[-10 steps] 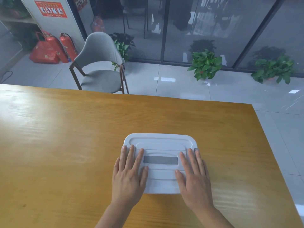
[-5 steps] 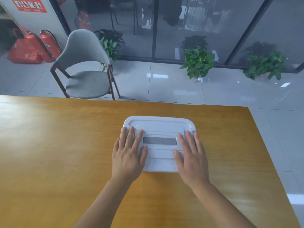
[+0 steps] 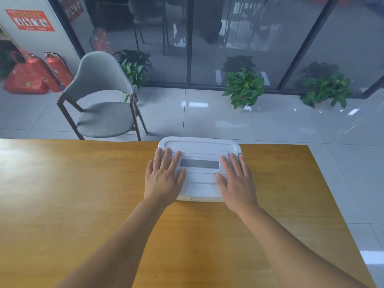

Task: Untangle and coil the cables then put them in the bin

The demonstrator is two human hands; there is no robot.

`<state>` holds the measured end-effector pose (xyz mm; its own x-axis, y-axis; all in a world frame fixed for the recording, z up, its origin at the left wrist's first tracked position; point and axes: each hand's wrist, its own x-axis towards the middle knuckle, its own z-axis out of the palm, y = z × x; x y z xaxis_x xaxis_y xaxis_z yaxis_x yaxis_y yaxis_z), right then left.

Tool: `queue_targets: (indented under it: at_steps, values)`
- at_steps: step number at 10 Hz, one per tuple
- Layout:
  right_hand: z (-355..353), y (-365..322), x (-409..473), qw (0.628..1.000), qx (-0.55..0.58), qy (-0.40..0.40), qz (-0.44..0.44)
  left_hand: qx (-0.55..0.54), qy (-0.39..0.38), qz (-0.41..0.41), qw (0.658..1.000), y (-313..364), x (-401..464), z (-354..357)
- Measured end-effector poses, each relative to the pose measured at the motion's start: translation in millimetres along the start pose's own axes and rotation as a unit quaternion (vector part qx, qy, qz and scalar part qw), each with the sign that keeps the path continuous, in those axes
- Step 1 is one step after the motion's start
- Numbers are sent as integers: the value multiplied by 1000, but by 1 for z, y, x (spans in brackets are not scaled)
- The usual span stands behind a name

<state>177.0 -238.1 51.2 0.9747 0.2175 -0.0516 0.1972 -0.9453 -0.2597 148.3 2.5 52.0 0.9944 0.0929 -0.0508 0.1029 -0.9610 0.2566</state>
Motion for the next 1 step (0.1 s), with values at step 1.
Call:
queue_targets:
  at_steps: [1]
  values:
    - [-13,-3,0,999,-14,-51,4,19,-20,22,999,5,0,-10]
